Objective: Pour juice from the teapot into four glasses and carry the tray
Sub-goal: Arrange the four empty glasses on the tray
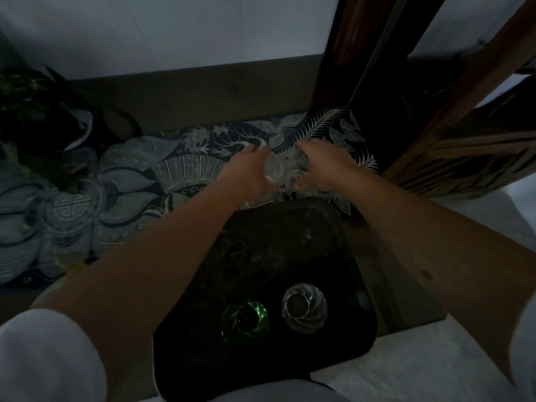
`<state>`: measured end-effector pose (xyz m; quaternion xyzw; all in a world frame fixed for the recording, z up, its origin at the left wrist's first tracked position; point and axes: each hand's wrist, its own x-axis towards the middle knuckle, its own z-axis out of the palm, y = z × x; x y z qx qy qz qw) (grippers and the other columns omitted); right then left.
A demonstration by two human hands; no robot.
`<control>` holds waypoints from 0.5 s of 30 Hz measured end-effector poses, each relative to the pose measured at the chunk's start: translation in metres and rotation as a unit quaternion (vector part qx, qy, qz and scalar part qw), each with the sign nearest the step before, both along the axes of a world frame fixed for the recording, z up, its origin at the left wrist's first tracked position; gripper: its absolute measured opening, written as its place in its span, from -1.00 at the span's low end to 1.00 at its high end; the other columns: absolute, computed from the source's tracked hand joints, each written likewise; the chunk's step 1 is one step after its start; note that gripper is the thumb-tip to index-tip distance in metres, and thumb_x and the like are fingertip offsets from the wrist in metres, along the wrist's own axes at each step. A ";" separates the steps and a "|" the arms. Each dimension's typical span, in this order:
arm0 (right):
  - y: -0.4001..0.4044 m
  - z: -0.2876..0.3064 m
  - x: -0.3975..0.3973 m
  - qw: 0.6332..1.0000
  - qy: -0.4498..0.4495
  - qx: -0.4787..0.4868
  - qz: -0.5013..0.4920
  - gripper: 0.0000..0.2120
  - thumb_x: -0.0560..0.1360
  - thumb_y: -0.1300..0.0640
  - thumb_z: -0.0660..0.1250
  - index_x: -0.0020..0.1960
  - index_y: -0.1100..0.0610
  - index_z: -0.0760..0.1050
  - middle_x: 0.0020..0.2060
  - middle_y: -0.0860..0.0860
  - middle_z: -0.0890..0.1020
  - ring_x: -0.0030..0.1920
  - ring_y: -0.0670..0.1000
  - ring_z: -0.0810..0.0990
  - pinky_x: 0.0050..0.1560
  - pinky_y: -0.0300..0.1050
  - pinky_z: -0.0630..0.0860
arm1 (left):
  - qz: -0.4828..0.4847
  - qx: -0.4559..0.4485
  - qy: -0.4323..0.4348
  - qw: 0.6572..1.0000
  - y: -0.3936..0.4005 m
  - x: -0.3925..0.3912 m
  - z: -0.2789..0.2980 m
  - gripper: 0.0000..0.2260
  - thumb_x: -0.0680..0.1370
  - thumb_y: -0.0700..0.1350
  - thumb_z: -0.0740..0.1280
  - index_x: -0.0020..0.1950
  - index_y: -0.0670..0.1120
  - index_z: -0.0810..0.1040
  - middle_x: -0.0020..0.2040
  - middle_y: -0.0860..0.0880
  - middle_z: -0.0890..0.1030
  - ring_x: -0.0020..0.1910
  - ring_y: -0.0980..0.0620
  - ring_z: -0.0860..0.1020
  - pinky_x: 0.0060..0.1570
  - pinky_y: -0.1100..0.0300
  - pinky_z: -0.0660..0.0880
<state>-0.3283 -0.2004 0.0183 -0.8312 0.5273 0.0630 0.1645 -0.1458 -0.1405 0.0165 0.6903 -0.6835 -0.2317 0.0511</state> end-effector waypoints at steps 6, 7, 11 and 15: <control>0.047 0.022 0.004 0.999 0.002 0.008 0.043 -0.03 0.21 -0.20 0.52 0.49 -0.06 0.15 0.43 0.01 0.36 0.35 0.12 0.42 0.25 0.04 0.41 | 0.019 -0.002 -0.039 0.999 0.055 0.020 0.028 -0.15 0.38 0.14 0.50 0.56 0.03 0.17 0.51 -0.06 0.31 0.41 -0.15 0.38 0.34 -0.09 0.39; 0.056 0.024 0.004 0.999 0.008 0.009 0.052 -0.03 0.21 -0.19 0.53 0.50 -0.07 0.14 0.45 0.01 0.35 0.36 0.12 0.41 0.25 0.05 0.41 | 0.022 0.008 -0.048 0.999 0.066 0.021 0.030 -0.14 0.38 0.16 0.50 0.56 0.04 0.16 0.52 -0.05 0.30 0.41 -0.15 0.38 0.33 -0.08 0.39; 0.087 0.025 0.005 0.997 0.017 0.020 0.072 -0.04 0.21 -0.16 0.55 0.48 -0.05 0.16 0.45 0.02 0.36 0.36 0.14 0.42 0.23 0.09 0.44 | 0.037 0.020 -0.056 0.998 0.109 0.022 0.028 -0.19 0.39 0.14 0.50 0.54 0.06 0.18 0.49 -0.03 0.34 0.38 -0.15 0.42 0.25 -0.07 0.40; 0.110 0.015 0.004 0.992 0.045 0.040 0.107 -0.07 0.23 -0.15 0.54 0.48 -0.02 0.18 0.44 0.05 0.37 0.35 0.18 0.43 0.22 0.11 0.45 | 0.049 0.040 -0.045 0.997 0.138 0.018 0.012 -0.18 0.35 0.14 0.53 0.52 0.06 0.22 0.47 -0.02 0.36 0.38 -0.12 0.43 0.22 -0.02 0.43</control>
